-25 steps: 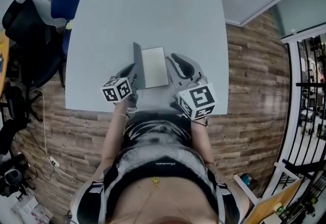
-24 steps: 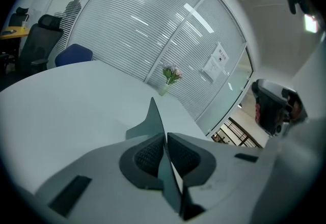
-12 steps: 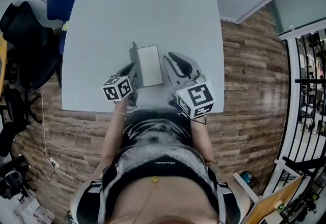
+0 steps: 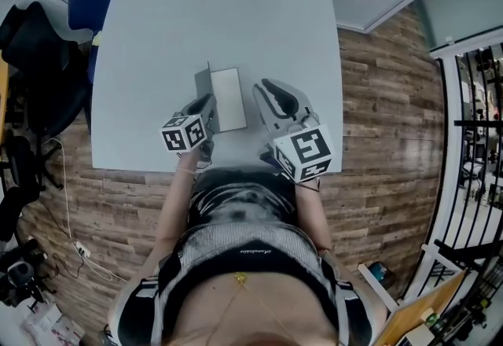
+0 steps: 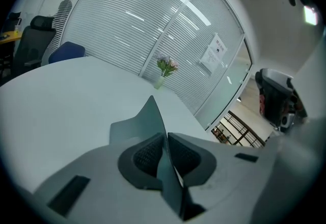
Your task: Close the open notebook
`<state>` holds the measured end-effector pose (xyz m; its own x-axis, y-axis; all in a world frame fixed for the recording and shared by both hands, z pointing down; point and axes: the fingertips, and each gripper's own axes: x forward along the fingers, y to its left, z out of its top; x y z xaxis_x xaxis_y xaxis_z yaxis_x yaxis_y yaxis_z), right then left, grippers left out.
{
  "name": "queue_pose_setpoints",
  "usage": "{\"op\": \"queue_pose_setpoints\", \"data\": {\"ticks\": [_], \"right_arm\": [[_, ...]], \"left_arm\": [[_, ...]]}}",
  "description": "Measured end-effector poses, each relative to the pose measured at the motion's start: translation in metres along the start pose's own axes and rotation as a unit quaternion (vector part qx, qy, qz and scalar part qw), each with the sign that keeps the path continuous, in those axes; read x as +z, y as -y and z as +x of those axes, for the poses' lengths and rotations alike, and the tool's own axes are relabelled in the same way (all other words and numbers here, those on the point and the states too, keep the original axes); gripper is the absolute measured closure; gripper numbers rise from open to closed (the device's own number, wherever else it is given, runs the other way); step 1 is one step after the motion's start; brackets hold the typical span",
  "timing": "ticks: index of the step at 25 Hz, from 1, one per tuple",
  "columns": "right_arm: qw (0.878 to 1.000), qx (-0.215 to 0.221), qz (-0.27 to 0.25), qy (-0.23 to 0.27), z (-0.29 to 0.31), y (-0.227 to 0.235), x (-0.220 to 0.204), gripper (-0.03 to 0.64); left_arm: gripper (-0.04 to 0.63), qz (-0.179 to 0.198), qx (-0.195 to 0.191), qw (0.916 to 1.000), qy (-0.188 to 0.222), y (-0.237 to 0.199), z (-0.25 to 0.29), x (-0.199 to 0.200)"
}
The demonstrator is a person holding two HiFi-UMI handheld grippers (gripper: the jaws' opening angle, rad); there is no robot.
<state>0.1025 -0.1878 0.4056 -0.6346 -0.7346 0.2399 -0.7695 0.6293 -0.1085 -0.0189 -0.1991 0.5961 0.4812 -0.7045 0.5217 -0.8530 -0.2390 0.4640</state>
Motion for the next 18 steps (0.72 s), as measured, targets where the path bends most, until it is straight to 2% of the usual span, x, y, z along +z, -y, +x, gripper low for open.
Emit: {"op": "queue_pose_setpoints", "data": {"ticks": [18], "right_arm": [[1.0, 0.006, 0.006, -0.012, 0.003, 0.015, -0.008, 0.552]], "left_arm": [[0.571, 0.003, -0.003, 0.9992, -0.041, 0.014, 0.033, -0.023]]}}
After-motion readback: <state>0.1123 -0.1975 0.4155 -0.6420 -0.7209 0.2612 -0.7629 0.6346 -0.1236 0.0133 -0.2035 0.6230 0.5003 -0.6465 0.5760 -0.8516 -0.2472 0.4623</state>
